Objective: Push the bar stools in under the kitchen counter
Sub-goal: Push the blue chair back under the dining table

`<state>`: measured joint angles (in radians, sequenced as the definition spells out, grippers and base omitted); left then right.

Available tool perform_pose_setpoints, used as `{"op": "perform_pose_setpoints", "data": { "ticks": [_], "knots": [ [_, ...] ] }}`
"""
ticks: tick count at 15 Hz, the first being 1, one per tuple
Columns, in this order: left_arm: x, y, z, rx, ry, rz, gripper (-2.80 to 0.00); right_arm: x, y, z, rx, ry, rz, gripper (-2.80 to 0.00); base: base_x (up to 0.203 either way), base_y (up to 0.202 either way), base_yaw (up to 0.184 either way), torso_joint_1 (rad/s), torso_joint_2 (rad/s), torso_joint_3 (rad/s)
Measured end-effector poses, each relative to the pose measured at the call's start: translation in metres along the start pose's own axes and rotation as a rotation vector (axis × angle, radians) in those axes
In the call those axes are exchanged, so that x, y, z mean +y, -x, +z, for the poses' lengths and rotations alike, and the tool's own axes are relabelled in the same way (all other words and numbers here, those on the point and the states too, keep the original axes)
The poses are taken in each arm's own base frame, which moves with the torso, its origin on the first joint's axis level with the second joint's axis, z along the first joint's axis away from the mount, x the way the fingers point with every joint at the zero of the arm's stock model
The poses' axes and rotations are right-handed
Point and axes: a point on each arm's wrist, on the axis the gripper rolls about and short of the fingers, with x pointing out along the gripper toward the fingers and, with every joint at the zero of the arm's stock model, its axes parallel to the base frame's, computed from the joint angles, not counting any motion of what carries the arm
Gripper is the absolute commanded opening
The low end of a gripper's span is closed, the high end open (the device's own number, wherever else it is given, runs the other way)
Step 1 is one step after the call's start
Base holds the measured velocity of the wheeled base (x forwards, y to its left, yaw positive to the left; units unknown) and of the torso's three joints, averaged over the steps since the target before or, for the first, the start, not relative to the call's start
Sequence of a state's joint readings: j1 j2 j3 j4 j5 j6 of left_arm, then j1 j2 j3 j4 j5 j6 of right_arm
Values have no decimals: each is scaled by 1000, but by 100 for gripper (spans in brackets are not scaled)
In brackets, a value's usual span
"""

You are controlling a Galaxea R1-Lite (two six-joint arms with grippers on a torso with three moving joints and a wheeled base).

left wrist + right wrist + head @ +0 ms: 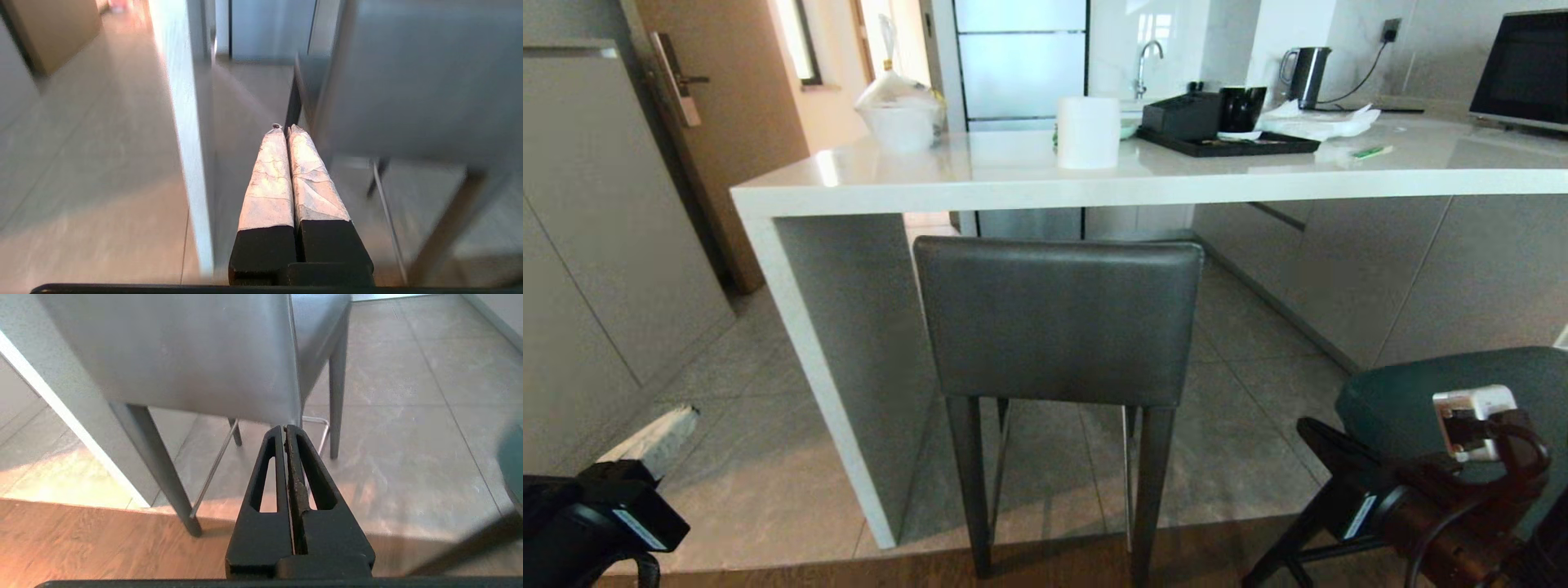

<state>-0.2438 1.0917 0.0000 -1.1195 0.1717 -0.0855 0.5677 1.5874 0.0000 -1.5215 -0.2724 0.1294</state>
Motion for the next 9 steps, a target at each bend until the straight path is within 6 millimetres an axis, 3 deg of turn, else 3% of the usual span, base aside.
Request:
{"op": "perform_pose_setpoints", "data": {
  "ticks": [9],
  "knots": [
    [2, 12, -2, 25, 21, 2, -280, -1, 5, 6, -38, -15, -16, -280, -198, 0, -1, 3, 2, 2]
  ]
}}
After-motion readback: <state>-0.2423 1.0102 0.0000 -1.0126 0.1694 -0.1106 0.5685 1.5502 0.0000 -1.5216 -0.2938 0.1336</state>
